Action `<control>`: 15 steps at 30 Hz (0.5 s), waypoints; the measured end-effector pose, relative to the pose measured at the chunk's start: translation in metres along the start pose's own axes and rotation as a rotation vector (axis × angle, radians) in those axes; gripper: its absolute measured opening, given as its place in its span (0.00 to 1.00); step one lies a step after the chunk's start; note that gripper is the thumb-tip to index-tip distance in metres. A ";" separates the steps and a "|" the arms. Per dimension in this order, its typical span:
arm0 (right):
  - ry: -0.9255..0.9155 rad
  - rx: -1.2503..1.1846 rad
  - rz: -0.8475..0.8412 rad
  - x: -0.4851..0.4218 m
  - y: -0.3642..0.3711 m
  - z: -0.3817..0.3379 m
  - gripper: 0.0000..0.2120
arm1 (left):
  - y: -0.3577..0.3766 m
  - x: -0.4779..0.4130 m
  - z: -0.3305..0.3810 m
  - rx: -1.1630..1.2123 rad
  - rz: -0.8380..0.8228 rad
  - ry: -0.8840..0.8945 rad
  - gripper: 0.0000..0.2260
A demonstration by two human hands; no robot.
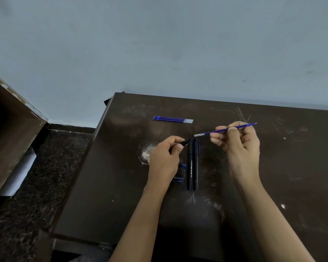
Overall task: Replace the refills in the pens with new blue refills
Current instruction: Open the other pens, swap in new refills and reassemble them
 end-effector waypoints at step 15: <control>-0.112 0.764 -0.304 0.019 0.040 0.034 0.08 | -0.013 0.001 0.004 -0.011 0.091 0.045 0.07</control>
Point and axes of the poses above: each hand's wrist, its own x-axis away from the middle knuckle, its own y-axis out of the palm, z = x × y, the point moved 10 cm from there along -x, towards the middle knuckle, and after that the axes turned 7 degrees about -x, right-handed, at the moved point
